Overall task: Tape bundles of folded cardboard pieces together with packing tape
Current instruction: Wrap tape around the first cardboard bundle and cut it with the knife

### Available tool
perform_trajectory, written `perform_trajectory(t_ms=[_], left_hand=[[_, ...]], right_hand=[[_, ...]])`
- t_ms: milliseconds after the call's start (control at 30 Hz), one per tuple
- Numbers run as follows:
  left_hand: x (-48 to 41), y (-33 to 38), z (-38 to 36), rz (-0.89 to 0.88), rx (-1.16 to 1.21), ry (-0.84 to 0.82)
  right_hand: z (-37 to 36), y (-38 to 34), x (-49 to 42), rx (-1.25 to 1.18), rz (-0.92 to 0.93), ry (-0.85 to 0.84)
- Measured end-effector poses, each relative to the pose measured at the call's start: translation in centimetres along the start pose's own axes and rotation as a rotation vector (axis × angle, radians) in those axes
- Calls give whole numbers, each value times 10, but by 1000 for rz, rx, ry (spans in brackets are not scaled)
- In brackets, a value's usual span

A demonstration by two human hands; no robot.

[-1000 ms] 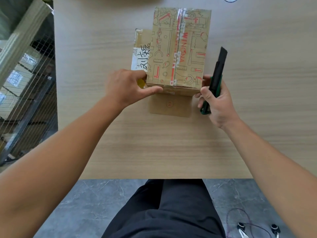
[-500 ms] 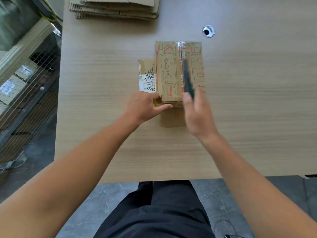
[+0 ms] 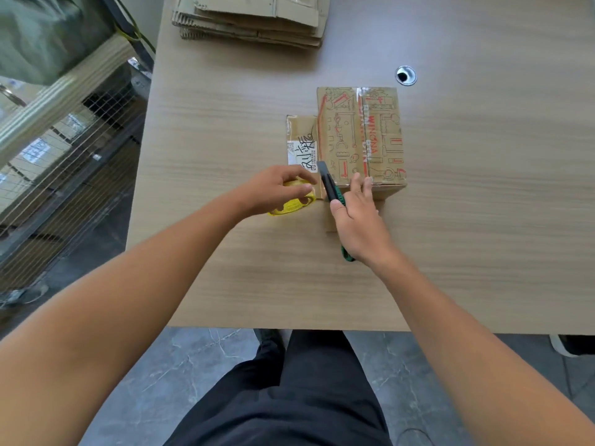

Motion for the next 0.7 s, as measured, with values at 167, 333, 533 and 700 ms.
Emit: perform_trajectory(t_ms=[167,333,533,700], left_hand=[[-3,-13,12,110,-658,-174],[-7,2,25,57,-467,-84],[-7,11,10,25,-612,-62],[4,37,-1,-145,-717,86]], right_hand=[[-5,6,-3,121,3,-15],[-4,5,-5,53,-39,-72],[-10,-1,-3,203,-72,-101],[-23,4,-6,664,-81,-17]])
Point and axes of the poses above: each hand's wrist, its own x-axis away from the middle knuckle, its own z-axis out of the back of the hand, y = z × x, the point moved 7 cm from there along -x, towards the middle knuckle, and after that the axes turned 14 degrees about -z, right-handed, at the moved point
